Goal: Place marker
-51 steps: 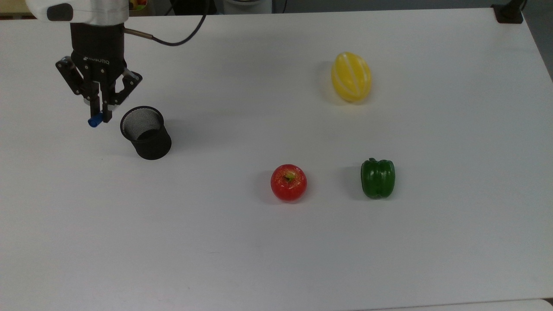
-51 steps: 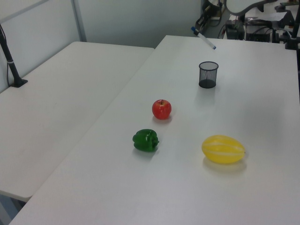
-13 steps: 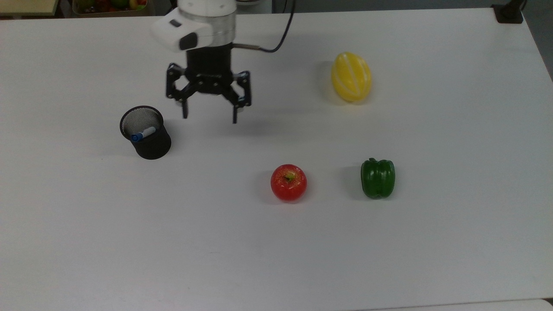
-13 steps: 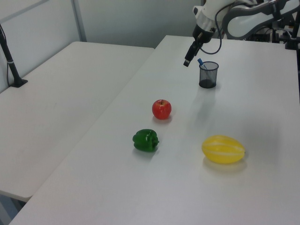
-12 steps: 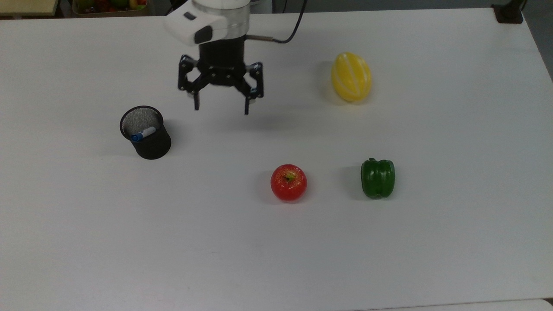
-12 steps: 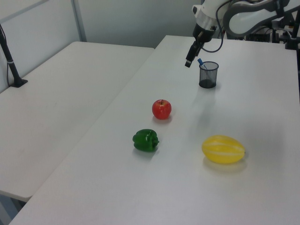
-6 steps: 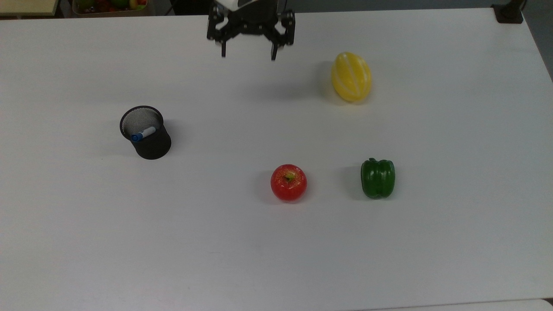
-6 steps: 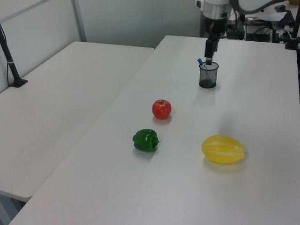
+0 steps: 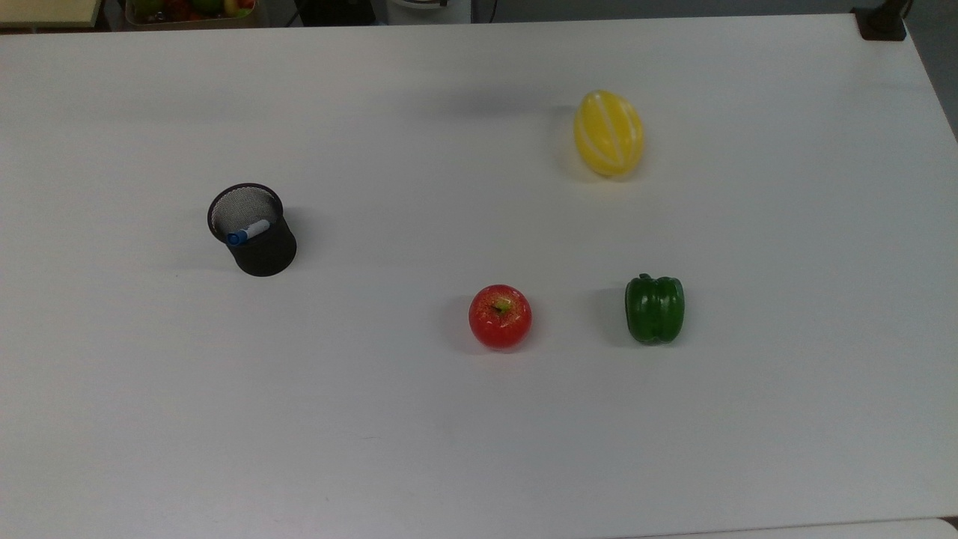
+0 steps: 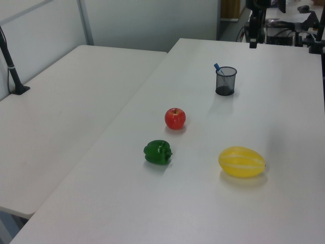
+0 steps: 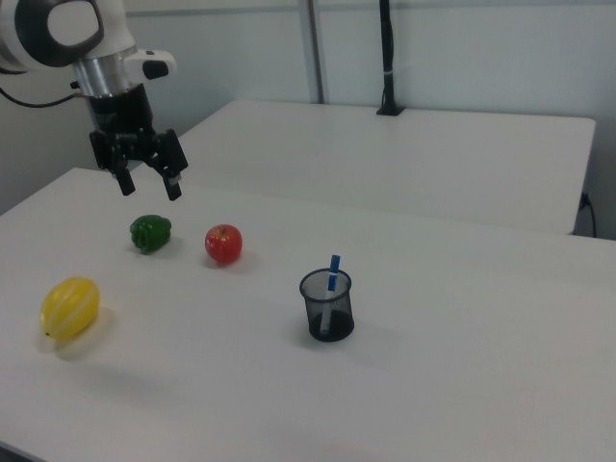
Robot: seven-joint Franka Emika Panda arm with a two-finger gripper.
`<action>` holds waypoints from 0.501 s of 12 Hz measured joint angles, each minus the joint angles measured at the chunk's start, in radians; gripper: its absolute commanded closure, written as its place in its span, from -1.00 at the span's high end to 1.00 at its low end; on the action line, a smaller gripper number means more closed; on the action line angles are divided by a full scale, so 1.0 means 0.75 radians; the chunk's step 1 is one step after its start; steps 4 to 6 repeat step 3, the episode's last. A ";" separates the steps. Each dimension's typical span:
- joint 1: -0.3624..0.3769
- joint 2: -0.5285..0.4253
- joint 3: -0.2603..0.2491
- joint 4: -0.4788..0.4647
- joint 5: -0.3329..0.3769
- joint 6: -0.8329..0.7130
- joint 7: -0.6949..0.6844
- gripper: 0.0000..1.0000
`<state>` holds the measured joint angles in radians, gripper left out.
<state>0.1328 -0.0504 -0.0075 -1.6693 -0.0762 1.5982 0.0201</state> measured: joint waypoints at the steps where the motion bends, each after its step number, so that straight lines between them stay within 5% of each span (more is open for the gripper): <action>1: 0.000 0.006 -0.002 -0.001 0.000 0.000 0.000 1.00; 6: -0.001 0.012 -0.002 0.000 0.003 0.000 0.000 1.00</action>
